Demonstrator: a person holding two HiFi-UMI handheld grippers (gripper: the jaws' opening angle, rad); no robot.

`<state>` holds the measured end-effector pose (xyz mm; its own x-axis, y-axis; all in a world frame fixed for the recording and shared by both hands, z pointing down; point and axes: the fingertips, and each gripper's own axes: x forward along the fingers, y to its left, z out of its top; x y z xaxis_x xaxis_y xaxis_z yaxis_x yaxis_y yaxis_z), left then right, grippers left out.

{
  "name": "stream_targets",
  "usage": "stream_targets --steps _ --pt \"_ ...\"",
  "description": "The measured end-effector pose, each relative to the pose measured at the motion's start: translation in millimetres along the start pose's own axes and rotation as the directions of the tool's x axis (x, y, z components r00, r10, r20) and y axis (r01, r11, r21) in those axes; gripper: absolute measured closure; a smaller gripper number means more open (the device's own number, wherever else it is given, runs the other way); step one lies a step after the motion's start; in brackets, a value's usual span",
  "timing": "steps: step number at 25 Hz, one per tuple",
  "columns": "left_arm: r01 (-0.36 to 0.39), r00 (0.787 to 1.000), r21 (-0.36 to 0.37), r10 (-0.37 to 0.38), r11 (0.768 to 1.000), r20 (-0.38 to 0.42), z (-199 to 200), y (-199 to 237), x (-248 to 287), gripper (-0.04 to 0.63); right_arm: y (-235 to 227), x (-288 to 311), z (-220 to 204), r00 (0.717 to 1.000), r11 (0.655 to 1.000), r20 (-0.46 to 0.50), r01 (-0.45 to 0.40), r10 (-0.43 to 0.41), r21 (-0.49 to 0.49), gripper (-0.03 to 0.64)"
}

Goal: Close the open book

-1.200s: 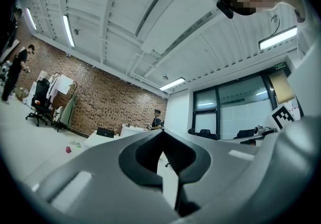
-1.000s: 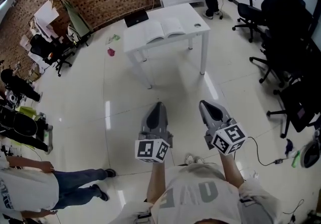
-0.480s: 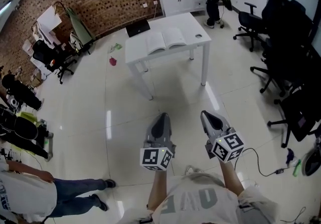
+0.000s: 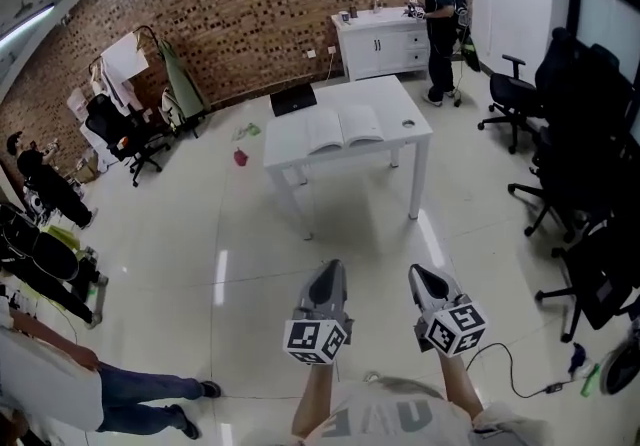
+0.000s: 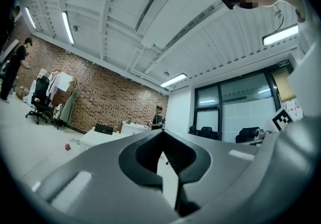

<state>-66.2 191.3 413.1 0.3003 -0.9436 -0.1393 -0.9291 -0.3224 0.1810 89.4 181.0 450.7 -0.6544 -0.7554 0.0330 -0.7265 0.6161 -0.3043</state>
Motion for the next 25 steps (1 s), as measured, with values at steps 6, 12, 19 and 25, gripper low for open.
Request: stream_targets --steps 6,12,19,25 --pt "0.005 1.000 0.008 -0.005 1.000 -0.004 -6 -14 8 0.579 -9 -5 4 0.999 0.999 0.002 -0.044 0.044 0.005 0.614" --pt "0.001 1.000 -0.010 -0.001 1.000 0.001 -13 -26 11 0.579 -18 -8 -9 0.998 0.998 -0.017 -0.068 0.068 0.010 0.614" --pt "-0.057 0.998 -0.037 0.056 0.998 -0.025 -33 5 19 0.578 -15 29 -32 0.987 0.988 -0.071 -0.144 0.147 0.046 0.614" --pt "-0.090 0.996 -0.097 0.087 0.991 -0.032 -44 76 79 0.580 -16 112 -36 0.968 0.972 -0.147 -0.218 0.204 -0.087 0.621"
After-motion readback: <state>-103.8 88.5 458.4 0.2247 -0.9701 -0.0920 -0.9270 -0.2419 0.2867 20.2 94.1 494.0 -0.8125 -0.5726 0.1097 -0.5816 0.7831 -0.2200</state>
